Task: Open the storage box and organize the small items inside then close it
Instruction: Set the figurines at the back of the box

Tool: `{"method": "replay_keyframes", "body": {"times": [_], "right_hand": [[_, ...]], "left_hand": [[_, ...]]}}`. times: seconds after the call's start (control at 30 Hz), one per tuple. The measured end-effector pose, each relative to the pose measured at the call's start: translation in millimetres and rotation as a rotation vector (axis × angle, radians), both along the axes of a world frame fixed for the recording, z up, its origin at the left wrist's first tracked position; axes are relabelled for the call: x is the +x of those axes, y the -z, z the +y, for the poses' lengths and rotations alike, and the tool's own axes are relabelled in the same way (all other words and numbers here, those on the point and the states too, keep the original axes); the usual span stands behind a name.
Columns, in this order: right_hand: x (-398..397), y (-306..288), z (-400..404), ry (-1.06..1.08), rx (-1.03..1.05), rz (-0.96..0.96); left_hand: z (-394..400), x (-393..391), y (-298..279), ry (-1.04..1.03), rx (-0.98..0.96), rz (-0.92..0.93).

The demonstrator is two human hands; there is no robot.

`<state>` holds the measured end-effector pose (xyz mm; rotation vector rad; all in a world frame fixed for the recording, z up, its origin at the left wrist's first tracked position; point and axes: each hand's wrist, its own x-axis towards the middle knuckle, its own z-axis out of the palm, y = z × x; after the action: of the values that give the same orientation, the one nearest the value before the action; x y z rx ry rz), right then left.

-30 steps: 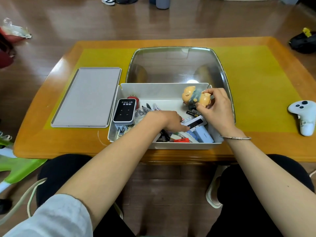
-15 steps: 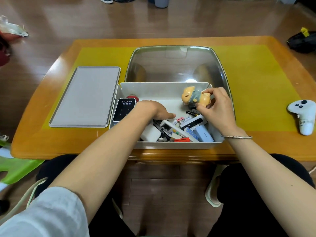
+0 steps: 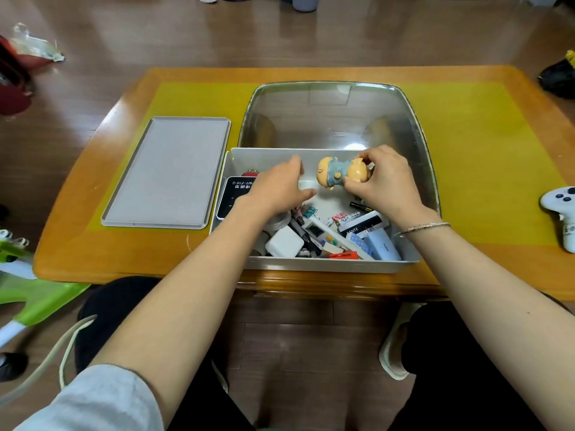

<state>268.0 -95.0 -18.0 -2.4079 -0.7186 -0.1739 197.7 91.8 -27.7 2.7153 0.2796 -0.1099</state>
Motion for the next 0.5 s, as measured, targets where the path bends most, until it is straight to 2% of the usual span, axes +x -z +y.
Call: {"method": "replay_keyframes", "body": {"times": [0.07,0.13,0.43,0.5], "right_hand": [[-0.6,1.7,3.8,-0.017,0.000,-0.016],[-1.4,3.2,8.3,-0.031,0.003,-0.024],[-3.7,5.5,8.8,-0.030,0.026,0.117],[-5.5,9.0,2.4,-0.012,-0.030,0.181]], "left_hand": [[-2.4,0.5,-2.9,0.049,-0.132,-0.139],[-7.1,3.9,-5.8,0.137,-0.178,-0.161],[-10.7,12.8,-3.3,0.074,0.024,-0.167],[-5.8,14.7,-0.7,0.028,0.071,-0.124]]}}
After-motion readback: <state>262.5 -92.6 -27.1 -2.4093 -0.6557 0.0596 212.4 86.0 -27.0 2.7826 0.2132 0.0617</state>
